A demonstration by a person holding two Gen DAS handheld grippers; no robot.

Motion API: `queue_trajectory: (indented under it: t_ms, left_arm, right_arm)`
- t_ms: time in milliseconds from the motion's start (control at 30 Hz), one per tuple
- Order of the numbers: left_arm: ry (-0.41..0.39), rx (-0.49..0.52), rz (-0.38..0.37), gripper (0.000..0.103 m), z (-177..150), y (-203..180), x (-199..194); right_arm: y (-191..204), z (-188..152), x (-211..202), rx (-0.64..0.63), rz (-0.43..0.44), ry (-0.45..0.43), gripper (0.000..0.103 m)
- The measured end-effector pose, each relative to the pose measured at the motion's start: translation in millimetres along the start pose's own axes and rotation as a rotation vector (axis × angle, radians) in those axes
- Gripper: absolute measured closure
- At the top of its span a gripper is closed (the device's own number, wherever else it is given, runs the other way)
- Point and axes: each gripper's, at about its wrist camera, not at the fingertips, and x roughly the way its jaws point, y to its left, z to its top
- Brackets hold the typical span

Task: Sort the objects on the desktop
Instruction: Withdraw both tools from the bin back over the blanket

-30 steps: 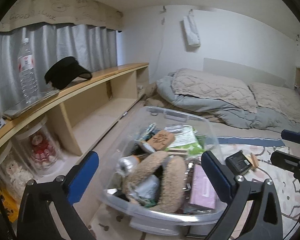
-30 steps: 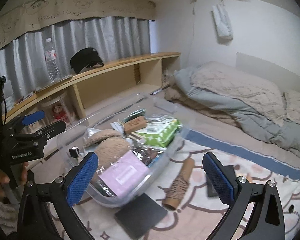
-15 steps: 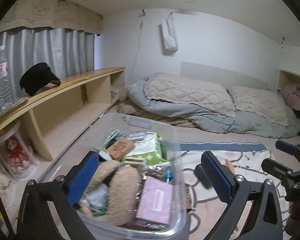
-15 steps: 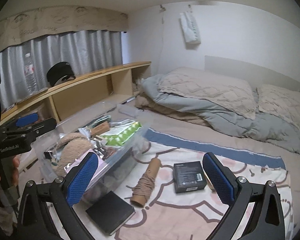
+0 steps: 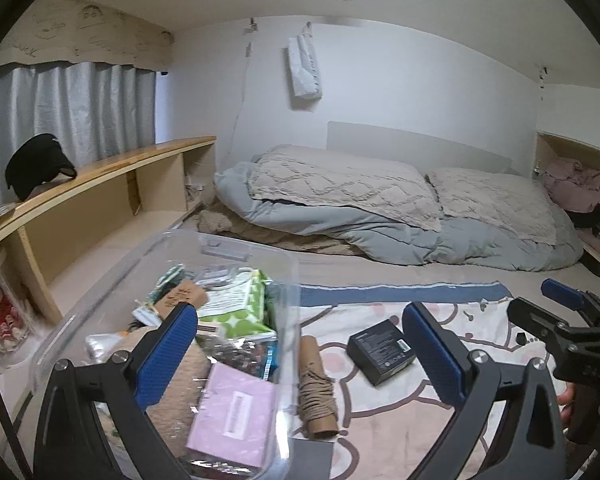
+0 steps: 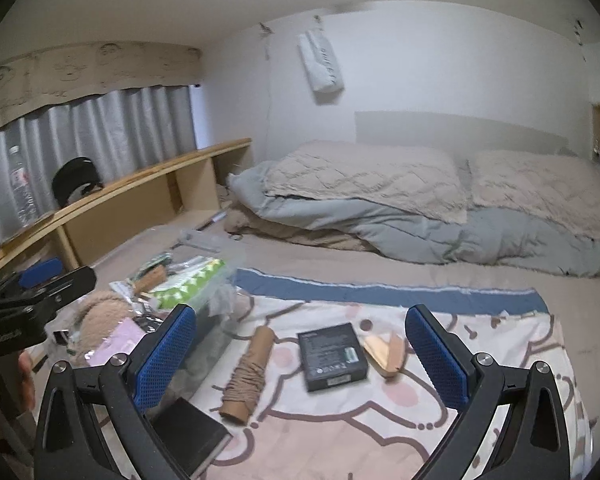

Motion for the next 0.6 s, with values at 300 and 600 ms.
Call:
queue_trajectory:
  t_ms: [300,600]
  left_arm:
    - [0.055,0.078,-0.039,0.0,-17.0,-55.5,28.4]
    - [0.128,0.104,0.013,0.0,-43.0,-90.7,75.0]
  right_arm:
    - [-49.8,-13.7,26.7,0.093,-0.14,0.115,0.0]
    - [-93.7,-33.5,72.9,0.171,-0.203,0.246,0.002]
